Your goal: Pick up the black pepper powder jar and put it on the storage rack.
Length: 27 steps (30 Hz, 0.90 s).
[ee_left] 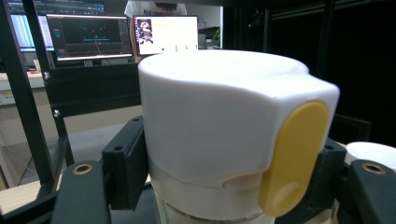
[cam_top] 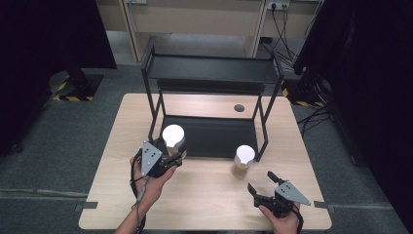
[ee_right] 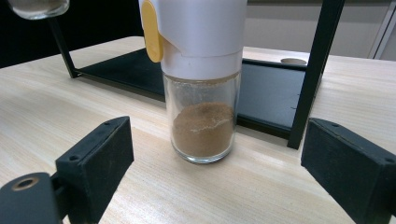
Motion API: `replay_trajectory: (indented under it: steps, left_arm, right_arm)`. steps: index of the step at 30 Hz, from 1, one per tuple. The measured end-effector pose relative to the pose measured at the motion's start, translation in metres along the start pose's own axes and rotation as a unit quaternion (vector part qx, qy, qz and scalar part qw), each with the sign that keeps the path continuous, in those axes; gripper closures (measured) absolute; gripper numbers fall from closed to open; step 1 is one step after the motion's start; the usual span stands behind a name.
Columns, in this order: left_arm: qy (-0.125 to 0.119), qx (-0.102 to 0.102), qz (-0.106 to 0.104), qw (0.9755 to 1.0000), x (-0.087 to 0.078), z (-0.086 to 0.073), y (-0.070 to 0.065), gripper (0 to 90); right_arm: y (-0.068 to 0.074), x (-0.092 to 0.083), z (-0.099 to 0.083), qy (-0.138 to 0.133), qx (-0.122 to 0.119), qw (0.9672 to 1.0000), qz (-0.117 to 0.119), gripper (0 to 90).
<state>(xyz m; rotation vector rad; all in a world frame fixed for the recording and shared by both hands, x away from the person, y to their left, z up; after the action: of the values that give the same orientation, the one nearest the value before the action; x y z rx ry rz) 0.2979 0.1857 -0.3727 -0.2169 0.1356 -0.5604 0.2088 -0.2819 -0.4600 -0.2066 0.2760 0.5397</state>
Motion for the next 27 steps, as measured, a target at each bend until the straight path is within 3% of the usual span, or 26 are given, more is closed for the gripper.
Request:
replay_trajectory:
  steps: [27]
  left_arm:
    - [-0.031, 0.002, 0.014, 0.9994, 0.013, 0.037, -0.003, 30.6]
  right_arm:
    - [0.000, 0.000, 0.000, 0.002, -0.001, 1.0000, -0.001, 9.4]
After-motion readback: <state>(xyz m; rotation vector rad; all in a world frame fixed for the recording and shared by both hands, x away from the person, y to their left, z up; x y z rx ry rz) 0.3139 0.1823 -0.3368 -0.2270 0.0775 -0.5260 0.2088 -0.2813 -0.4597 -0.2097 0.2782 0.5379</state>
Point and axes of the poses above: each handheld gripper's, and its own axes: x roughly forward along the jaws, z roughly out of its top, y roughly to its left, the point moved 6 cm from there along x, roughly forward along the jaws, and after that the axes turned 14 degrees about -x, right-handed, at the moved point
